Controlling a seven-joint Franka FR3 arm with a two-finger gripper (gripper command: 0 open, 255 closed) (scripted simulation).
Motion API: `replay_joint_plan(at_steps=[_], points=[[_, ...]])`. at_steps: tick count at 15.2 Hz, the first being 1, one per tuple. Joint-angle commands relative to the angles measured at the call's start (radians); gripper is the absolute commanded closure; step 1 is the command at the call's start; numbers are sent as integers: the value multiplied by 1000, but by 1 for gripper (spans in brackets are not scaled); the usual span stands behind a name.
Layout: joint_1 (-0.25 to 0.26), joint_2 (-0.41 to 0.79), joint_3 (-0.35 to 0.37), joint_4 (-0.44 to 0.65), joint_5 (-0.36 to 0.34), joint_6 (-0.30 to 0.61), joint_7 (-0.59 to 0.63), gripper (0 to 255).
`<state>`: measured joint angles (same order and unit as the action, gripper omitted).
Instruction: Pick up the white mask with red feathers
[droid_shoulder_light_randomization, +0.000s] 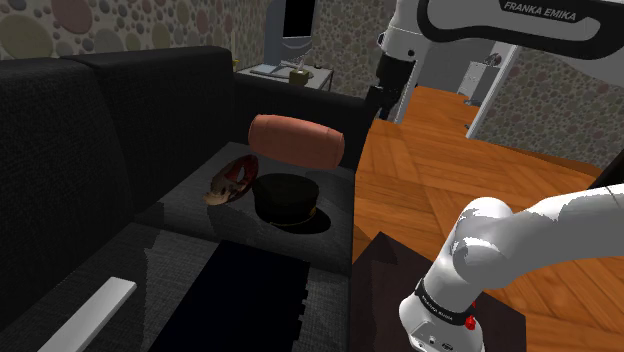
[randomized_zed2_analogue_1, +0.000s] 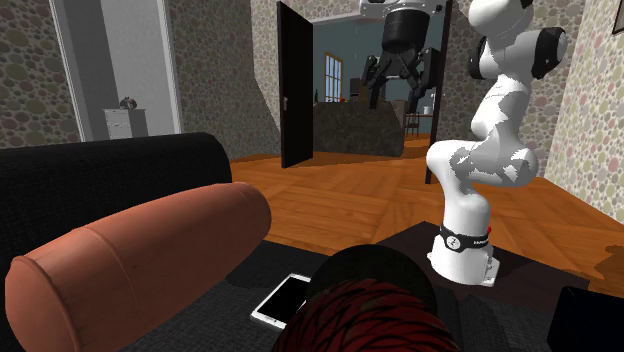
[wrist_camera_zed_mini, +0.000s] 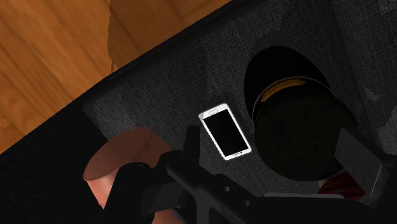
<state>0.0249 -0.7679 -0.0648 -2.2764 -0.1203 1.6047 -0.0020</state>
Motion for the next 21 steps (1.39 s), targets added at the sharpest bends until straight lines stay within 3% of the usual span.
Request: replay_joint_plan(at_steps=[1, 11, 21], points=[[0, 0, 0, 0, 0, 0, 0, 0], [25, 311, 77, 82, 47, 218, 143, 0], [44, 669, 135, 300, 46, 350, 271, 0]])
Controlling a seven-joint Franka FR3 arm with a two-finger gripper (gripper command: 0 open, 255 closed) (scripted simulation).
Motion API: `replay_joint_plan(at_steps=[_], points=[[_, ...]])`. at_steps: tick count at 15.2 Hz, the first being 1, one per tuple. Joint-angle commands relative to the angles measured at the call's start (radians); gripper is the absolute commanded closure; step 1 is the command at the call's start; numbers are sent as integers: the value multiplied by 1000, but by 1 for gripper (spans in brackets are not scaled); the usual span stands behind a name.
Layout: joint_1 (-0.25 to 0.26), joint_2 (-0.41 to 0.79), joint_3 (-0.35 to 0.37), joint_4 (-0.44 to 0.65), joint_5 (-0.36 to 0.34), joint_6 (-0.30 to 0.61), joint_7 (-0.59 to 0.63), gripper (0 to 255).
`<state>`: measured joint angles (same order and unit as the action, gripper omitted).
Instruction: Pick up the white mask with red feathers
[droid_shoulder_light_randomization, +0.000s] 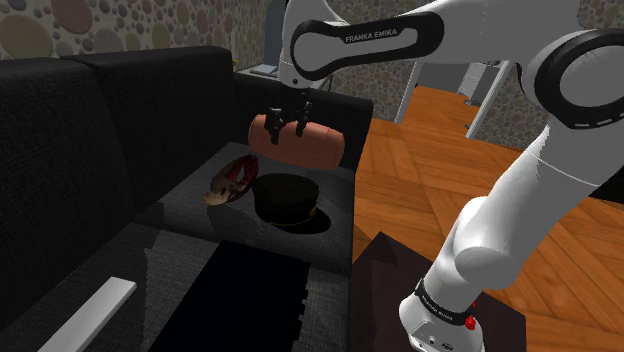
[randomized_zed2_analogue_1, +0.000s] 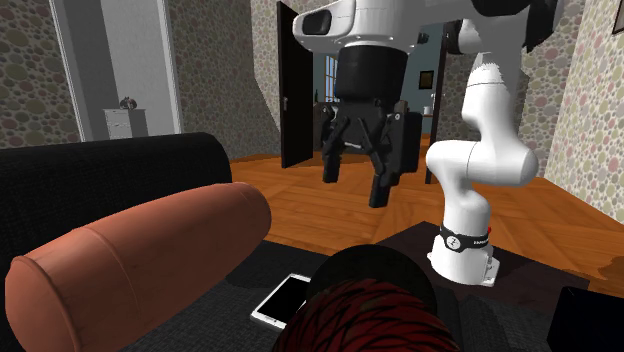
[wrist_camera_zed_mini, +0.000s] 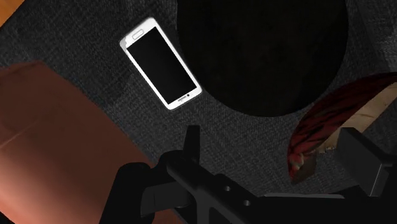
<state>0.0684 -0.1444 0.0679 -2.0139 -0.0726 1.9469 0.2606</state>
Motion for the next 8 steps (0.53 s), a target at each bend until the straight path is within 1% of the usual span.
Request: replay_joint_plan(at_steps=[1, 8], points=[[3, 83, 7, 67, -5, 15, 21, 0], [27, 355, 25, 318, -29, 30, 99, 0]])
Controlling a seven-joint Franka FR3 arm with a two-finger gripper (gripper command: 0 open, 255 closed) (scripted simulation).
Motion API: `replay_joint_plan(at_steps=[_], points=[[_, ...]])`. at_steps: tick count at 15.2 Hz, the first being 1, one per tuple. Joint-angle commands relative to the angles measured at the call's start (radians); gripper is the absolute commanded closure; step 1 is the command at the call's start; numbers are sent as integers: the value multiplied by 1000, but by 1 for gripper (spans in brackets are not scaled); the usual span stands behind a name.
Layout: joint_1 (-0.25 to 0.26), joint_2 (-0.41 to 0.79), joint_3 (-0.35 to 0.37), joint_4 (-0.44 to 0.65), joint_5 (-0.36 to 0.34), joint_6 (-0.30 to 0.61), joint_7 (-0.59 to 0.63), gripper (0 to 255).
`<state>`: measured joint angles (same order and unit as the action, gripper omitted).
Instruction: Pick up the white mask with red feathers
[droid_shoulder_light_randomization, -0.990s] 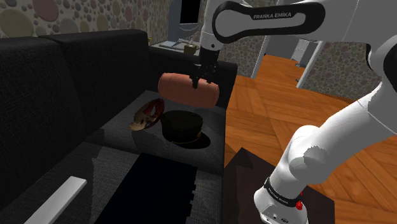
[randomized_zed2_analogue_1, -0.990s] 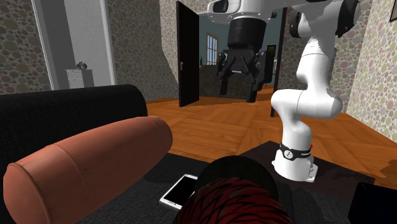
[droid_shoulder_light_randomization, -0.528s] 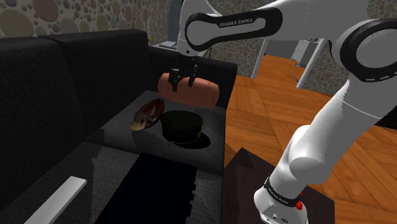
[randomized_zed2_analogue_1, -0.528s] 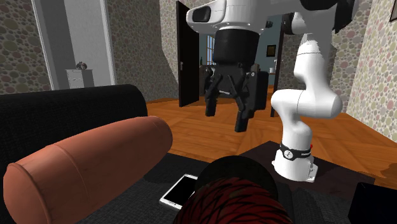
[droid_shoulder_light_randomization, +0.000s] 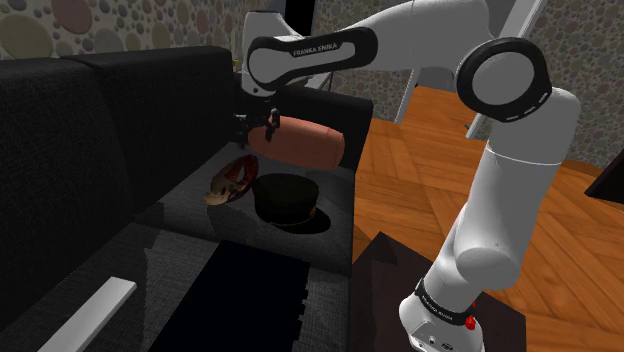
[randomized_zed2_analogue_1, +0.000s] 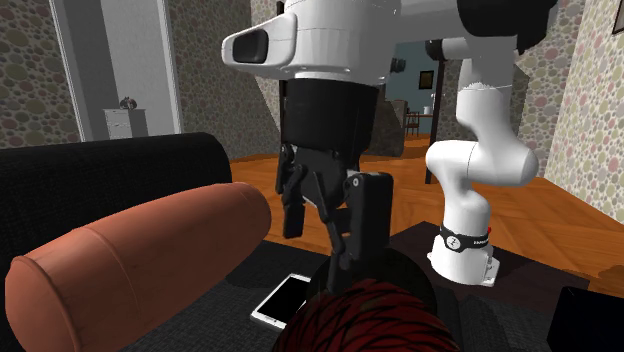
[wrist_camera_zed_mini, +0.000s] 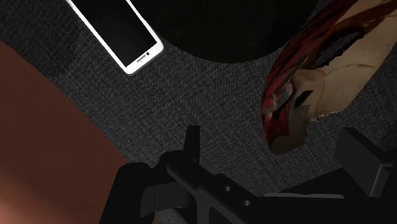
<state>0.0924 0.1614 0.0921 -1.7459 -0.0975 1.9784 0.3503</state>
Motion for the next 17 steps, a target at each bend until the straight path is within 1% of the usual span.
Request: replay_joint_plan(at_steps=[1, 8, 10, 11, 17], points=[[6, 77, 1, 79, -7, -3, 16, 0], [6, 97, -1, 12, -13, 84, 24, 0], [6, 99, -1, 7, -13, 91, 25, 0], [6, 99, -1, 7, -13, 91, 25, 255], [6, 98, -1, 6, -13, 91, 25, 255]])
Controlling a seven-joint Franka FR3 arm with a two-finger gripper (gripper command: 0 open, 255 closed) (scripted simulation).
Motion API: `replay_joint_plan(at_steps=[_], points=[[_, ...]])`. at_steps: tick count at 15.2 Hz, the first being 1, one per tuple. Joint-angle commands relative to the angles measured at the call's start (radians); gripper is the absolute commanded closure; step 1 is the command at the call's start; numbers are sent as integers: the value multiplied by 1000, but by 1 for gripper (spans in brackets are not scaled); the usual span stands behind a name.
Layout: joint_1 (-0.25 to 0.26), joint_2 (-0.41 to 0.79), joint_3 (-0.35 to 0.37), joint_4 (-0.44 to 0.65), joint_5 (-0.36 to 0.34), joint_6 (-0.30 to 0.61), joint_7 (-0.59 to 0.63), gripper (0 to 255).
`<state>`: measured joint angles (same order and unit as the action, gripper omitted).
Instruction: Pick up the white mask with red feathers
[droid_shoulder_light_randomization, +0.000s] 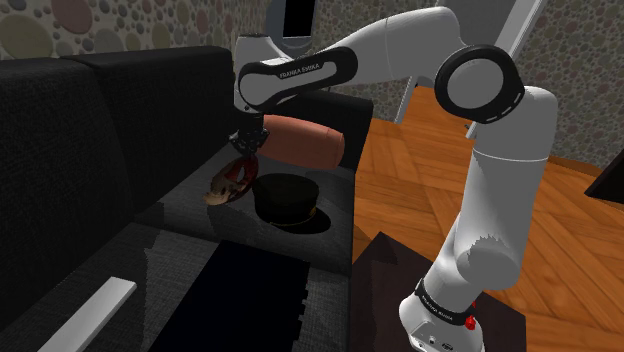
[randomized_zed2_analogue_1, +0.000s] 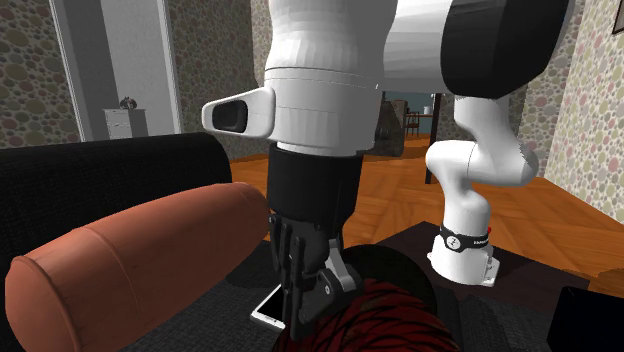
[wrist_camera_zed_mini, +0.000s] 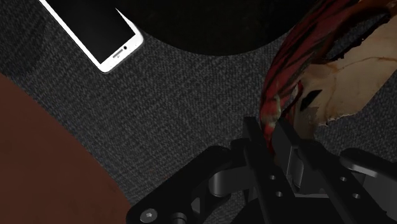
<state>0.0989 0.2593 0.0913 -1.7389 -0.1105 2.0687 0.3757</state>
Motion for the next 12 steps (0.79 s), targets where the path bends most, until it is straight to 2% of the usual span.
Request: replay_joint_plan(at_steps=[1, 3, 12], points=[[0, 1, 0, 0, 0, 0, 0, 255], [0, 1, 0, 0, 0, 0, 0, 255], [0, -24, 2, 87, 7, -112, -11, 255]])
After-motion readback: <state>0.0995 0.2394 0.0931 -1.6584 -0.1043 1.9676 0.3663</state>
